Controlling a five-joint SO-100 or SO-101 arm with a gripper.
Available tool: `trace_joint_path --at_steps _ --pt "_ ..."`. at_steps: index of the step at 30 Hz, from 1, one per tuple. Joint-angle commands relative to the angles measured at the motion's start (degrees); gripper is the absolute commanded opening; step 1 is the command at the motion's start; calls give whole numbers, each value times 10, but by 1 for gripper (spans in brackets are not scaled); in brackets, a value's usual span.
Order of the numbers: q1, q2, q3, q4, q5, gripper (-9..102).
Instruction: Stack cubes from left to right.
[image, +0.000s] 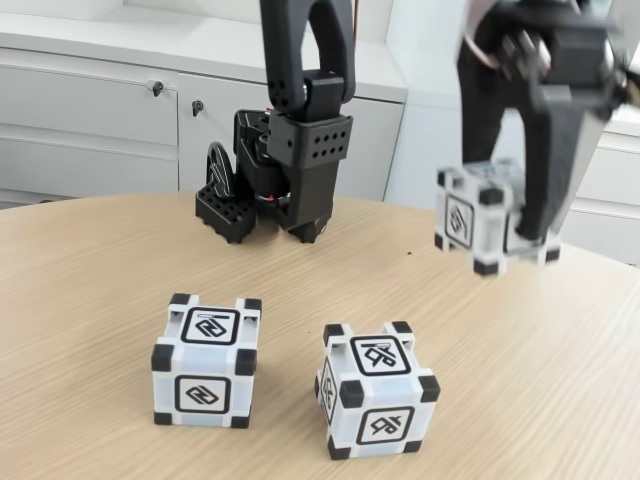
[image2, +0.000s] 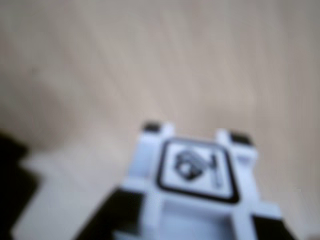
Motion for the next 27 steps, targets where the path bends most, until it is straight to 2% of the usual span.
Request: trace_joint_path --at_steps 1,16,27 --pt "64 85 -25 4 -26 15" --pt "382 112 -15 -5 -193 16" --pt "483 109 -13 -5 -260 17"
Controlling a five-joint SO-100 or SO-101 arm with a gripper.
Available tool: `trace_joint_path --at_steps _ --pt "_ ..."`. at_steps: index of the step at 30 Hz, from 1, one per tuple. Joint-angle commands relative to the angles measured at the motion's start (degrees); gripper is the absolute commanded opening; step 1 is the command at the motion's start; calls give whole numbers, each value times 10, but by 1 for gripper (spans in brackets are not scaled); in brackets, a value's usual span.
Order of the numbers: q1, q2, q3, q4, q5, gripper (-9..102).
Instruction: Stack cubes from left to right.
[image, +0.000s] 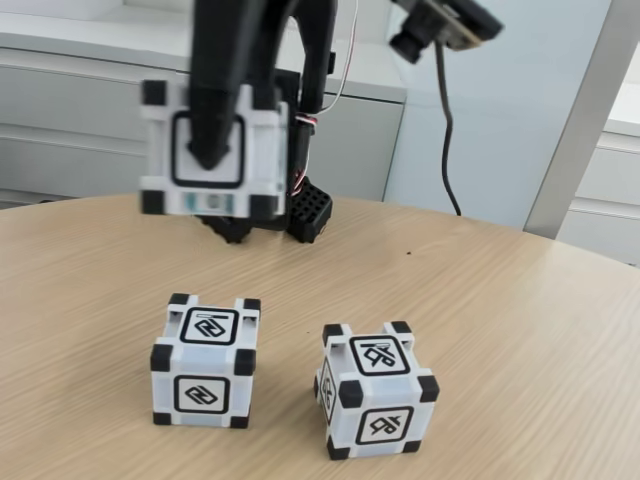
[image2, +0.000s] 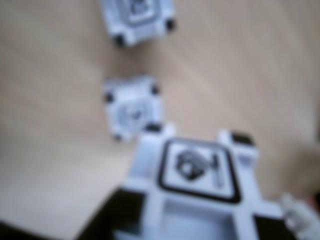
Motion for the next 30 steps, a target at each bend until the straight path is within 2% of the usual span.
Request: trace_joint_path --at_steps 1,13,27,30 --pt "22 11 -13 -10 -13 17" --pt "40 -128 -23 -10 -18 16" --pt "30 -140 -14 -11 -83 17" --pt "30 -147 -14 -37 -76 17"
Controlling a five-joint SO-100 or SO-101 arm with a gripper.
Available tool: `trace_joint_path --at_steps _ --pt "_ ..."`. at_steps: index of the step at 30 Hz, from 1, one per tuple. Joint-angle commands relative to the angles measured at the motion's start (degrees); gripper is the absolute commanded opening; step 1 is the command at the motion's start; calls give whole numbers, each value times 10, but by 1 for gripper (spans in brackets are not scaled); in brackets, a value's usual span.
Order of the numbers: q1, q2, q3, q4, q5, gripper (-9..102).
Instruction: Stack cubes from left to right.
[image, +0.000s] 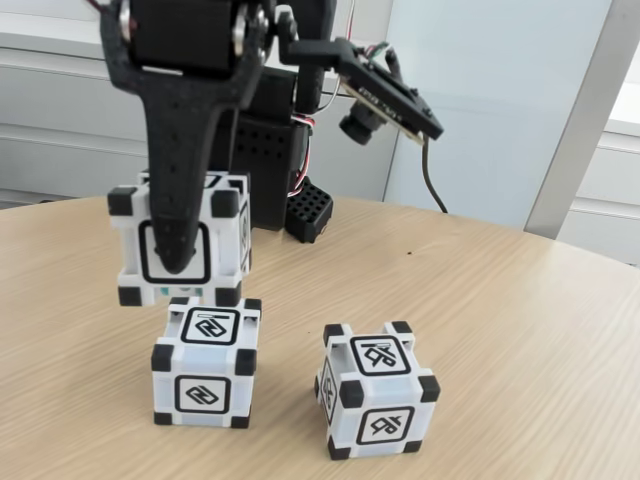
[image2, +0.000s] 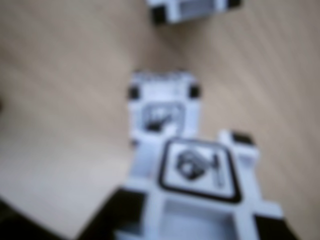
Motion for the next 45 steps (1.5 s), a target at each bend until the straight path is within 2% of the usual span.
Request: trace_joint_path --at_steps 1,5,24,31,40,45 --pt "-4 -11 -14 -35 6 17" --pt "-4 -53 -14 -63 10 17" --pt "0 -54 -14 -50 14 16" --pt "-4 -54 -14 29 -13 15" --pt "-4 -66 -16 22 -14 17" --pt "-4 -66 -14 -18 -5 17"
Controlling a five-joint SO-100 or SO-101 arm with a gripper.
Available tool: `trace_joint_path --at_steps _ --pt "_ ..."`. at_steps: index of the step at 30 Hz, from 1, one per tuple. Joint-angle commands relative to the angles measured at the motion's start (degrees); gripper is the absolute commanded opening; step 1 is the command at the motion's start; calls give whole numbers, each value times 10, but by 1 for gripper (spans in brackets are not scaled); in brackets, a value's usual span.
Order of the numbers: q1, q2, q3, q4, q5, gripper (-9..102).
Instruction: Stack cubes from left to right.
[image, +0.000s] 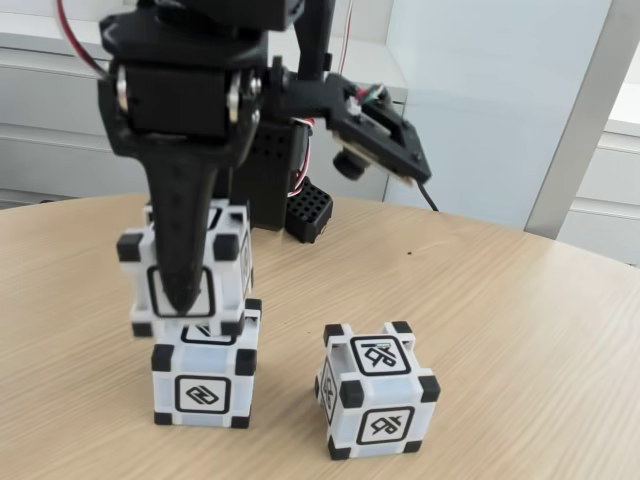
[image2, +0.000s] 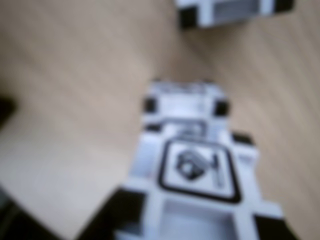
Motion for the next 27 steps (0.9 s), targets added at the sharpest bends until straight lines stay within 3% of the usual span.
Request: trace_joint_path --at_steps 1,27 --pt "-4 4 -14 -26 9 17" --pt "-2 6 -13 20 -11 16"
